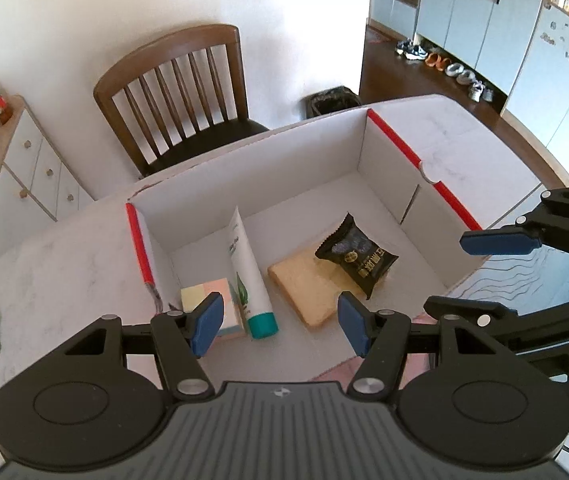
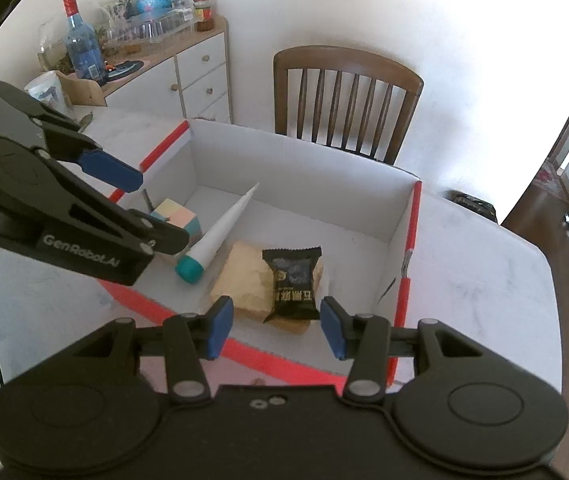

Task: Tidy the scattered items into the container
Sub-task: 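Withdraw both grippers from the box back over the table items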

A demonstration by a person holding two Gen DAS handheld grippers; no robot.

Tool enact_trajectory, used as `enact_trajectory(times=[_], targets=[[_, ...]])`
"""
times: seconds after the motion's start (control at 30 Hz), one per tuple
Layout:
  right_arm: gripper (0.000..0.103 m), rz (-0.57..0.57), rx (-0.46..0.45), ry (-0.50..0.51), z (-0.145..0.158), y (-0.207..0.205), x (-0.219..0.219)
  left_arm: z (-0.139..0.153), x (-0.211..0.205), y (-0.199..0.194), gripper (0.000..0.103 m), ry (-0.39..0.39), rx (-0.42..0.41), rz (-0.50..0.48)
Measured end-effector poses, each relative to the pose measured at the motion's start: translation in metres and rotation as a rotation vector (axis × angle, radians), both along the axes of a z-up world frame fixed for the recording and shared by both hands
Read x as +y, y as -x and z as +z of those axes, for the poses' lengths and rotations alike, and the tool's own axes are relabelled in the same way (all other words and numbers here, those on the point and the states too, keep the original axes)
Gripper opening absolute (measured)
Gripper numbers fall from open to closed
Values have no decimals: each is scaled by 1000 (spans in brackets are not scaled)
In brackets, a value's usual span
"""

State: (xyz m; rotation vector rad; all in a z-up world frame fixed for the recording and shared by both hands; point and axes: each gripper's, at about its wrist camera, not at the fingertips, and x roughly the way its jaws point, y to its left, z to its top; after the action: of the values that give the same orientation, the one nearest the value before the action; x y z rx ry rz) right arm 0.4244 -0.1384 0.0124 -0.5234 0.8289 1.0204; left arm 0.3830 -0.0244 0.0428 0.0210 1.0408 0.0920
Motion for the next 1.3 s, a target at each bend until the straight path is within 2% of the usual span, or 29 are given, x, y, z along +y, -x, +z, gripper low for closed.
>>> enact_trajectory(times=[0.27, 0.37, 0.47, 0.7, 0.93, 1.3], targets=[[103, -2, -9, -26, 11, 23, -17, 7, -6, 29, 62, 6, -20, -20], [103, -7, -6, -27, 10, 32, -24, 6, -9, 41, 68, 6, -23, -28], [103, -16, -2, -26, 8, 41, -32, 4, -12, 51, 68, 11, -25, -33], [103, -36, 8, -28, 2, 65, -49, -3, -18, 78, 82, -3, -34, -52], [103, -51, 21, -33, -5, 91, -62, -21, -18, 105, 82, 5, -18, -49], [103, 1, 20, -53, -13, 141, -59, -45, -11, 137, 83, 7, 15, -36]])
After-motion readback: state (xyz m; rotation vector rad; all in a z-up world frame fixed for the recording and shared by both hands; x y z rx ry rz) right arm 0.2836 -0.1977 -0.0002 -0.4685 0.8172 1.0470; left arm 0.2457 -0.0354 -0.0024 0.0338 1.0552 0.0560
